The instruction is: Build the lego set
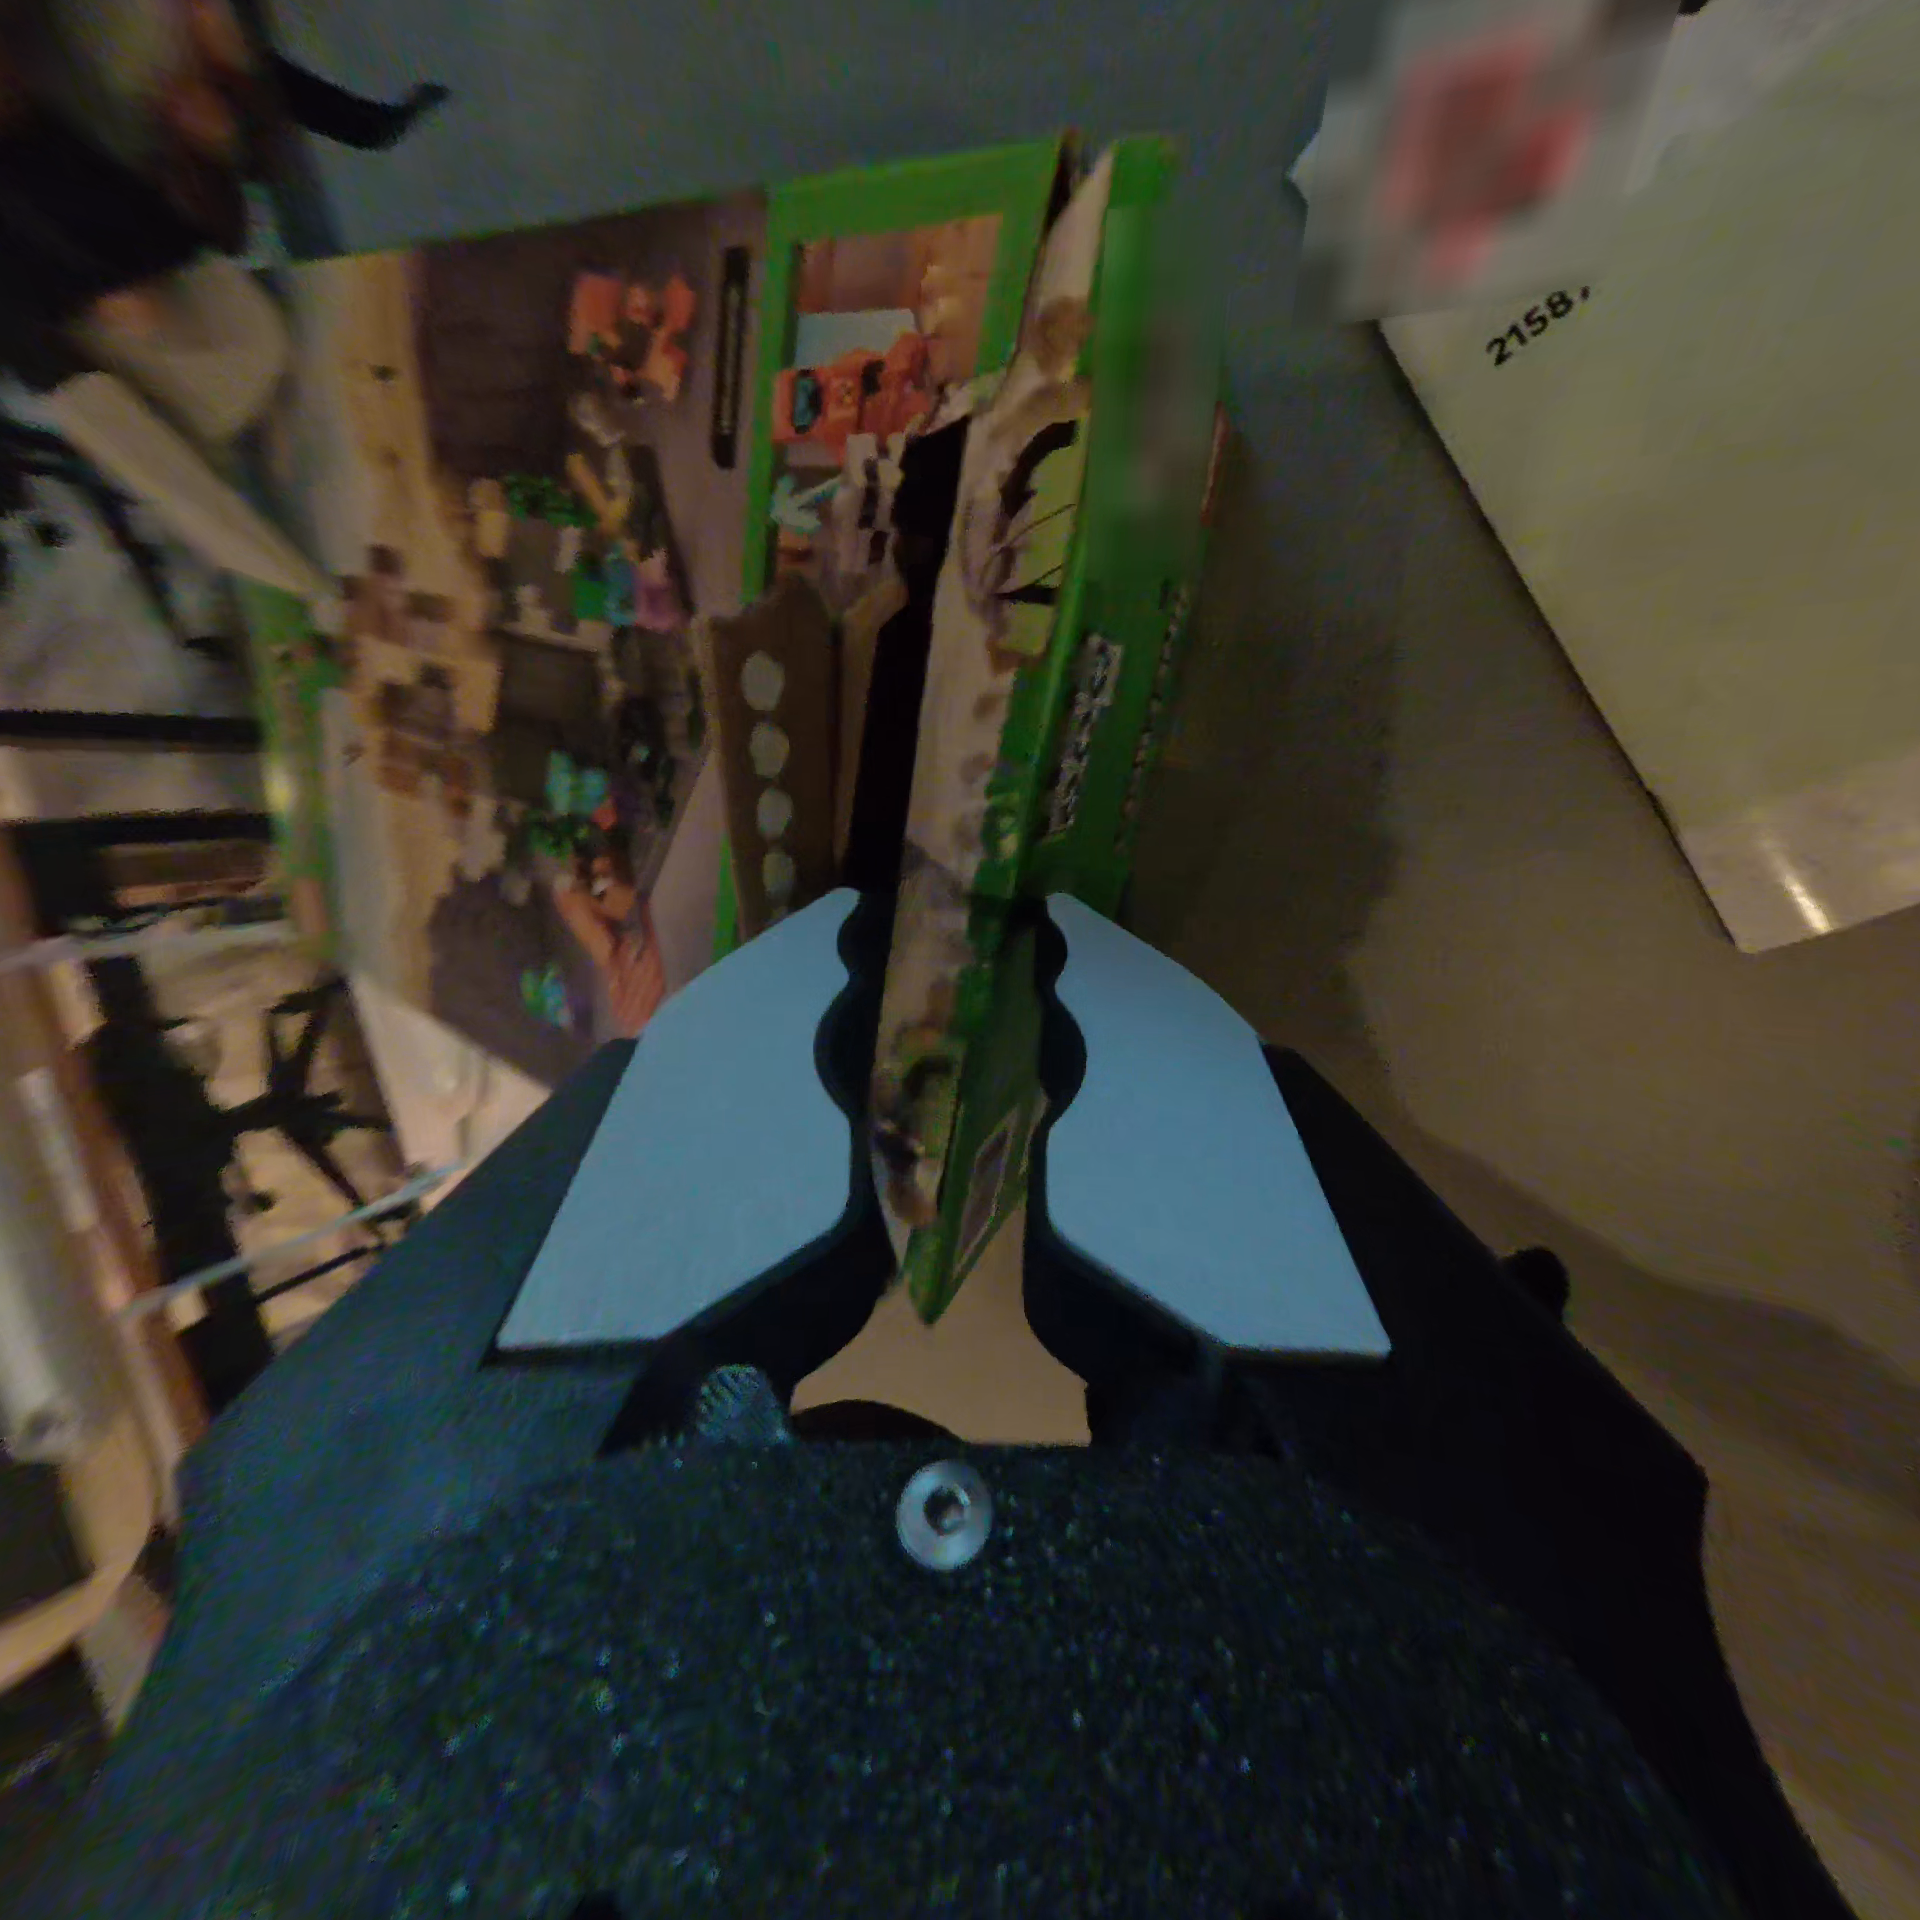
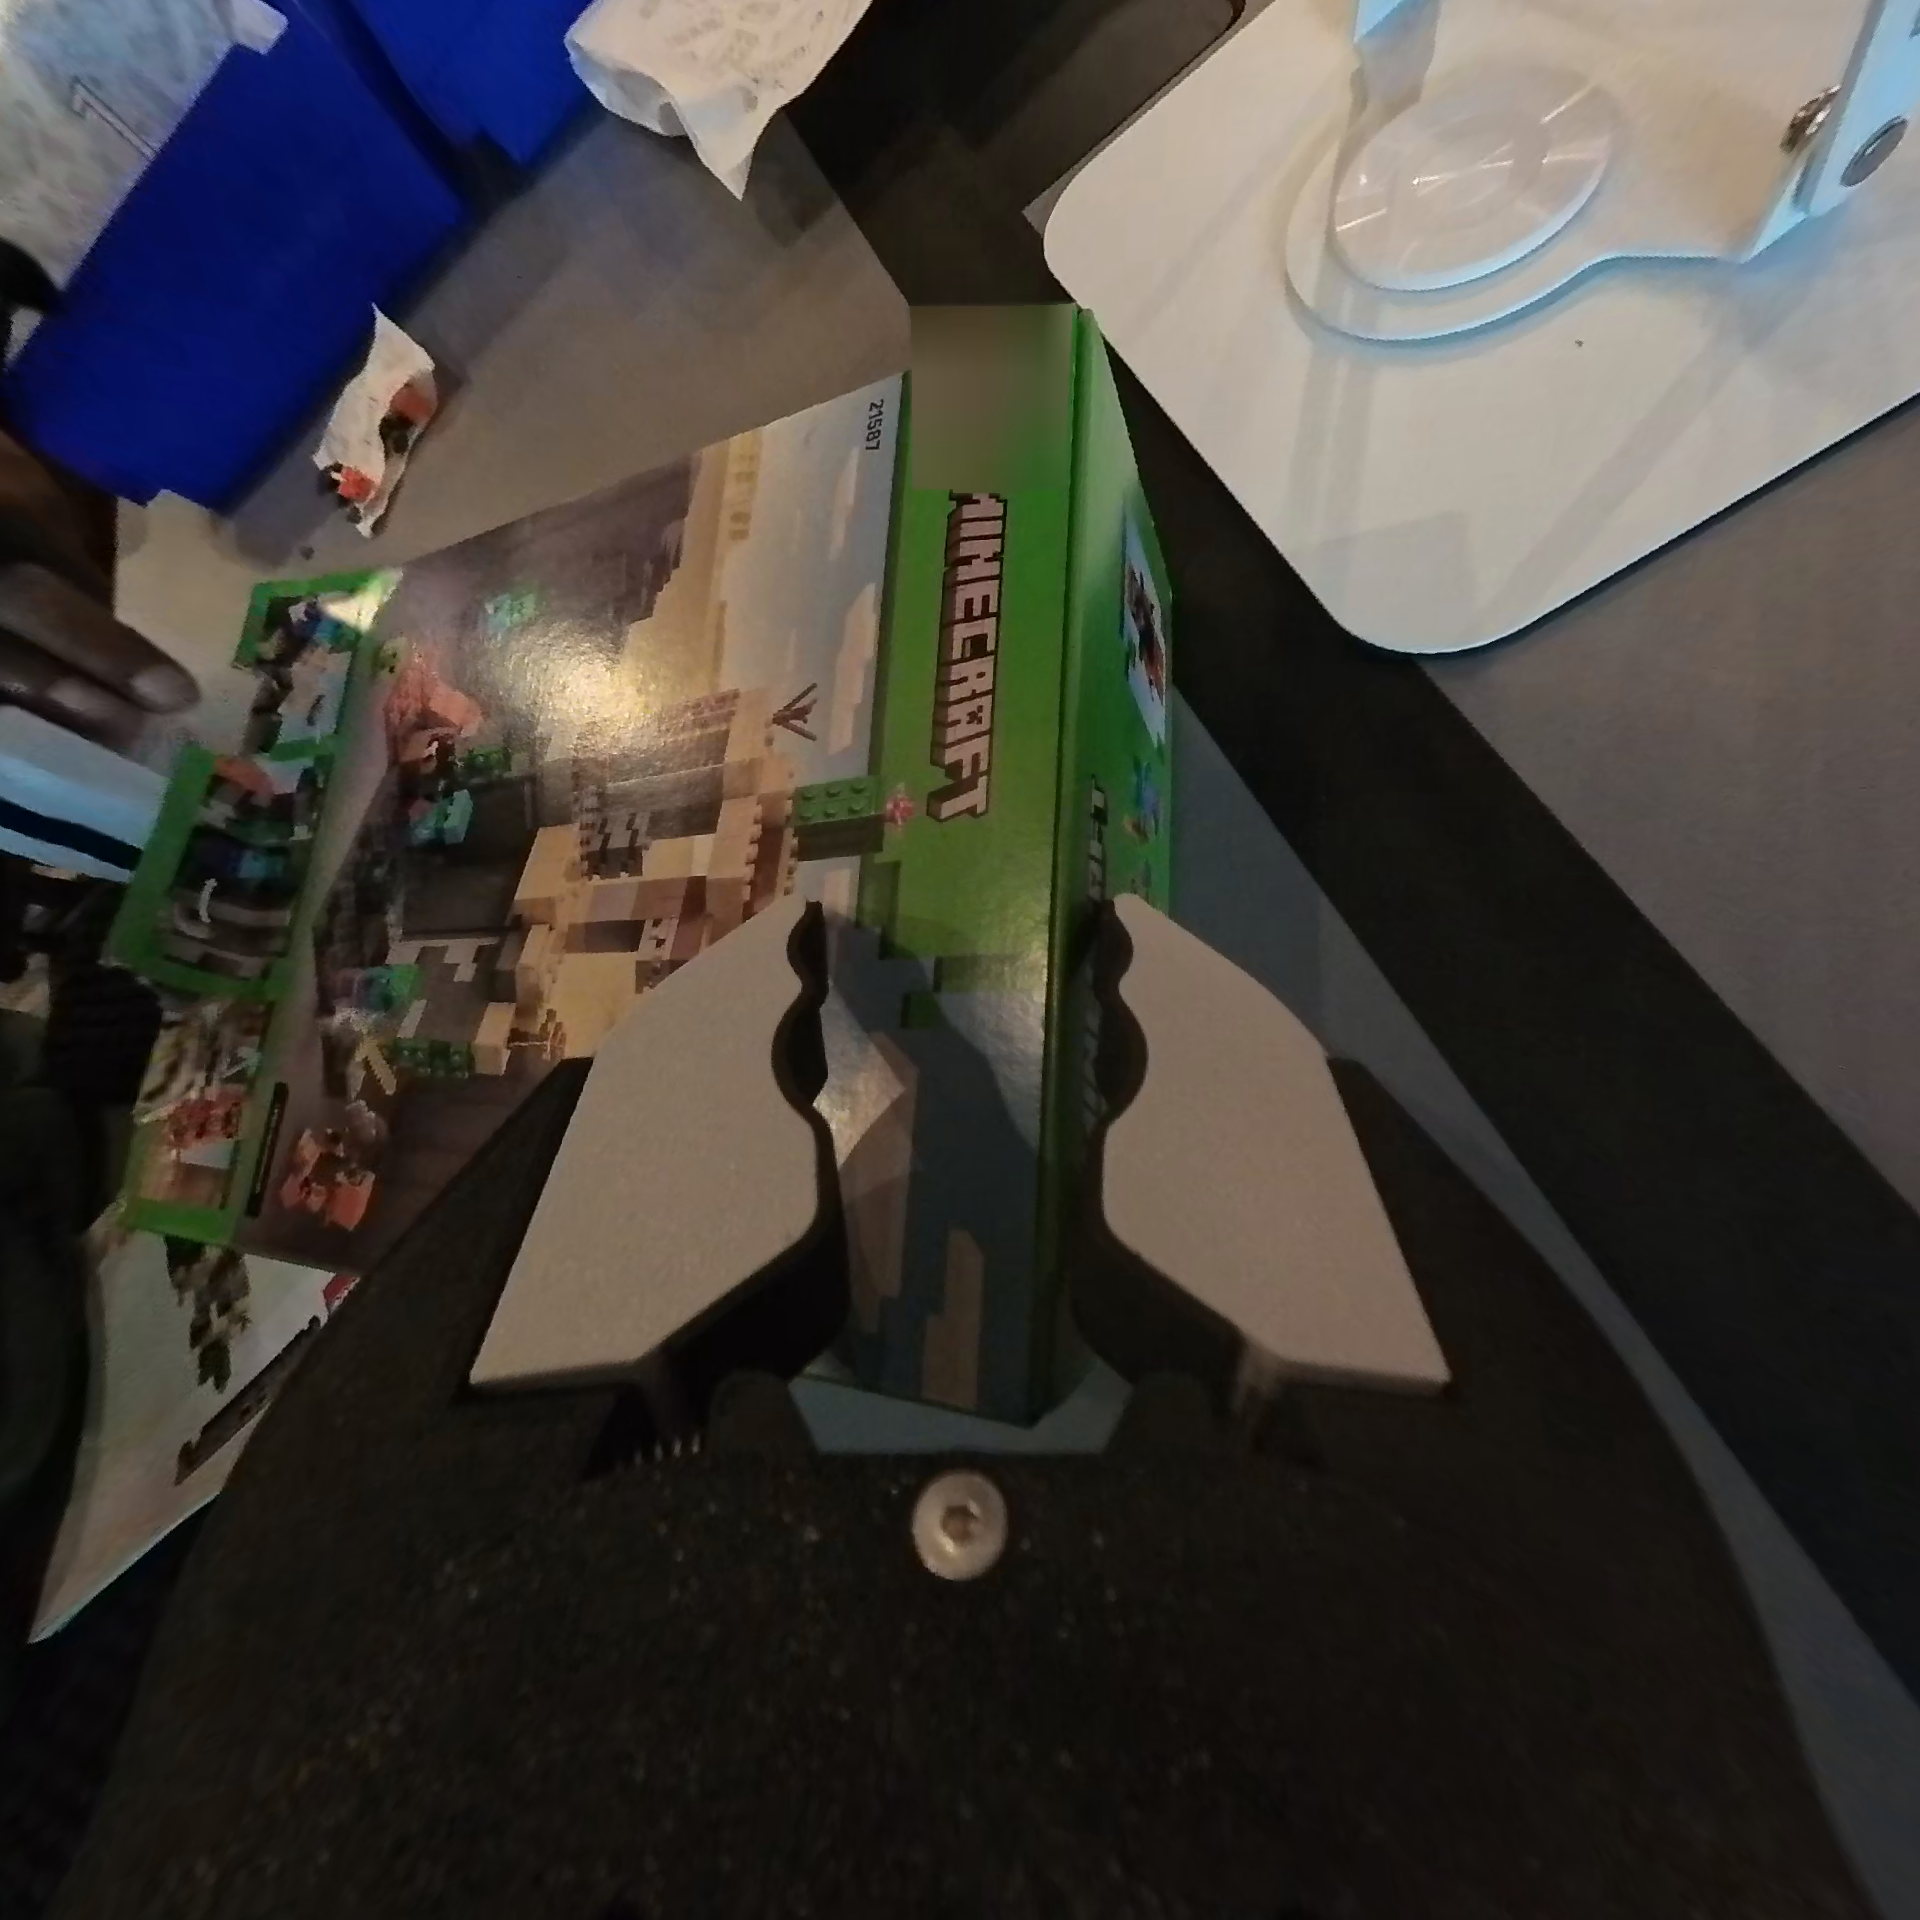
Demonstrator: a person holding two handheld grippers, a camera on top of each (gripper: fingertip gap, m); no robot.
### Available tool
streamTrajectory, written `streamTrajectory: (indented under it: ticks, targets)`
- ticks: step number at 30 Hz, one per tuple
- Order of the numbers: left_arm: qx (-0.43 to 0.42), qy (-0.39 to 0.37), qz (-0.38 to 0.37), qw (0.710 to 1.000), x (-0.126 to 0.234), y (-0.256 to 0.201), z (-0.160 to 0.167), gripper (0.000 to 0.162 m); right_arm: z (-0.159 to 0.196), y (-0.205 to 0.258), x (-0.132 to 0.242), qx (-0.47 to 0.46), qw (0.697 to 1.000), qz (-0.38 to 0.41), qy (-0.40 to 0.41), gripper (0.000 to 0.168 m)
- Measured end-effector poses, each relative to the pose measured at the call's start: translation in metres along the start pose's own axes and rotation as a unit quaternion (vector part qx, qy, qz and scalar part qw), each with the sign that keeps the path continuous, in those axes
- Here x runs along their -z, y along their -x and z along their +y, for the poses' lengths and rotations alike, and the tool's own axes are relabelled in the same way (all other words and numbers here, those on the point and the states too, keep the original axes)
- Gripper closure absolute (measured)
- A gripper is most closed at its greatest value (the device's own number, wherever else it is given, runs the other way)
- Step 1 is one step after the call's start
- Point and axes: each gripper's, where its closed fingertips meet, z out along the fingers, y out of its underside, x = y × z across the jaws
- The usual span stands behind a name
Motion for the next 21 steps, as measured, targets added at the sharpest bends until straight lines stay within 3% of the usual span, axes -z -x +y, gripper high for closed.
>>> streamTrajectory:
  ticks: [5, 9, 13, 17, 21]
  targets:
    - [0.023, -0.010, -0.080, 0.997, 0.019, 0.002, 0.009, 0.132, 0.000, 0.000, 0.000, -0.005, 1.000, -0.002, -0.003, 0.118]
    - [0.044, -0.025, -0.158, 0.986, 0.032, 0.009, 0.014, 0.142, -0.001, 0.000, 0.001, -0.012, 1.000, 0.000, -0.012, 0.118]
    - [0.081, -0.067, -0.182, 0.978, 0.044, -0.004, 0.006, 0.146, -0.001, 0.002, 0.003, -0.004, 1.000, 0.011, -0.020, 0.118]
    - [0.163, -0.112, -0.172, 0.965, 0.063, -0.028, 0.006, 0.148, 0.006, 0.007, 0.008, 0.002, 1.000, 0.008, -0.016, 0.118]
    - [0.232, -0.088, -0.081, 0.965, 0.064, -0.082, 0.029, 0.153, 0.012, 0.007, 0.012, -0.008, 1.000, 0.007, -0.017, 0.119]
